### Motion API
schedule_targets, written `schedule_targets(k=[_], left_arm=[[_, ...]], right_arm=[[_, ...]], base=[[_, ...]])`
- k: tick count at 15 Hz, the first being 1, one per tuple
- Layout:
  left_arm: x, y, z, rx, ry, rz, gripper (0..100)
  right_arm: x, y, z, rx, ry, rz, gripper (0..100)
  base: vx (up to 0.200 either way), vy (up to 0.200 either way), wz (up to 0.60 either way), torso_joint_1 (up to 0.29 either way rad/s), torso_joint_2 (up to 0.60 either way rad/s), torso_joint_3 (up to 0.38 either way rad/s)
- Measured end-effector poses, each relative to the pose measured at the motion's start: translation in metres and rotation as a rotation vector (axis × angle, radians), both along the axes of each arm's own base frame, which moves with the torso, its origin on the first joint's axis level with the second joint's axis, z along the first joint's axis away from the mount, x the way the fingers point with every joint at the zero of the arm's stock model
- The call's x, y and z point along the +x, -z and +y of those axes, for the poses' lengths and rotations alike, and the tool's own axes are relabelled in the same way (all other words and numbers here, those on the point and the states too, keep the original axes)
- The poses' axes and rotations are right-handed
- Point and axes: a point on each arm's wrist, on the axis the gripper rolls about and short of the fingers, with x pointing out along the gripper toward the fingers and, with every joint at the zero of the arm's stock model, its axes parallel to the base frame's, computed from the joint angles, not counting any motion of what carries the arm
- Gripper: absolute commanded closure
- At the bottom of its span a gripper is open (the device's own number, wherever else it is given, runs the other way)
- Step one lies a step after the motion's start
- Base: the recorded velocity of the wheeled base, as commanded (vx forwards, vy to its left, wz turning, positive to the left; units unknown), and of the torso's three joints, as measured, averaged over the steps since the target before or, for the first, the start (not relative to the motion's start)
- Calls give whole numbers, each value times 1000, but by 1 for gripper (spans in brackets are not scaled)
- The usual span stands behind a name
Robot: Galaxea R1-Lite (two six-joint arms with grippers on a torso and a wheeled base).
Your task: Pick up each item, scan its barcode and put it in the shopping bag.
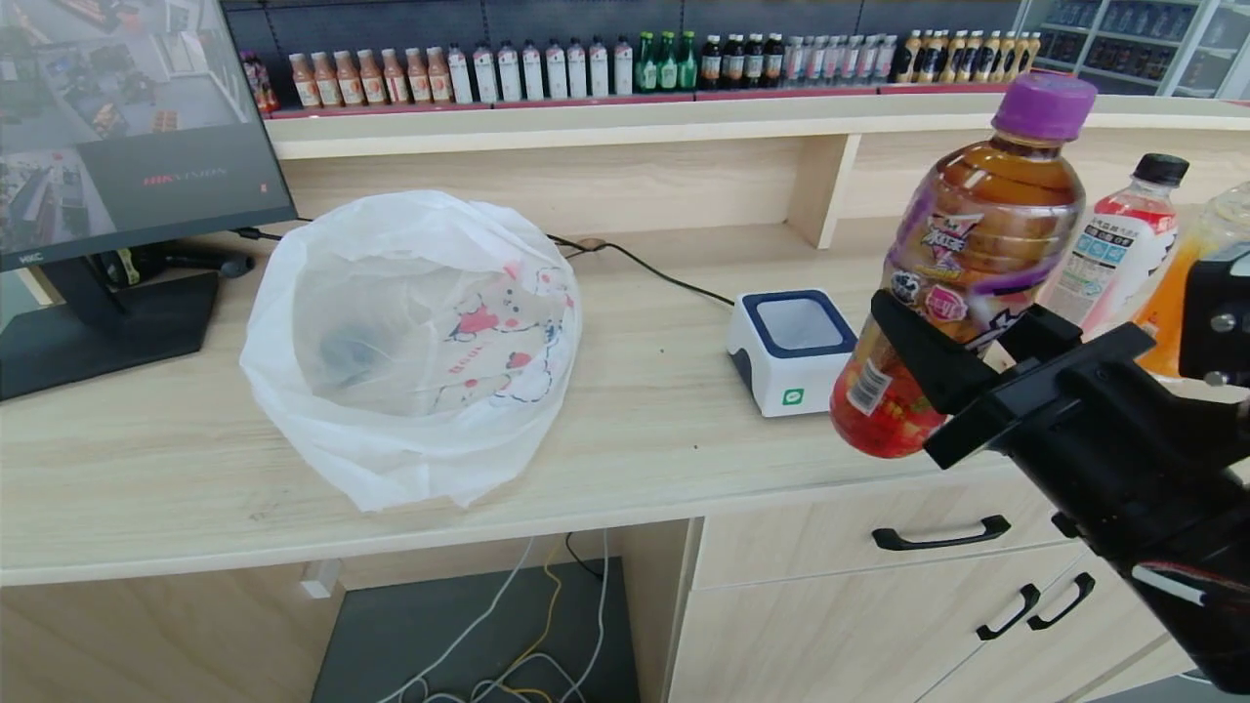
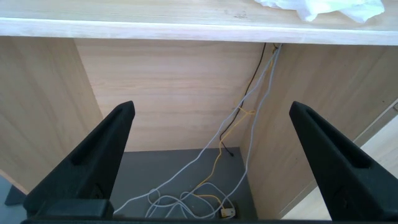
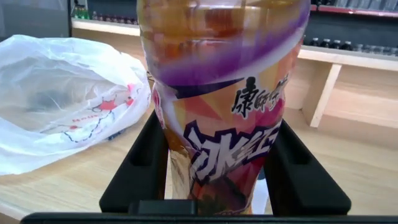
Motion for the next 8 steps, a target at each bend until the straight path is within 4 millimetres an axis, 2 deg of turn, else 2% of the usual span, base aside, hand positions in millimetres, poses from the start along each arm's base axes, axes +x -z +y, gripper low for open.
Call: schedule_targets(k=[4,8], left_arm=[[0,0,0,0,0,0,0],[0,0,0,0,0,0,0]], right_arm=[[2,-1,3,-129,-110,-91,100],[22,-9,-5,-403,-195,-354,100]], base=[[0,0,0,0,0,0],[0,0,0,0,0,0]])
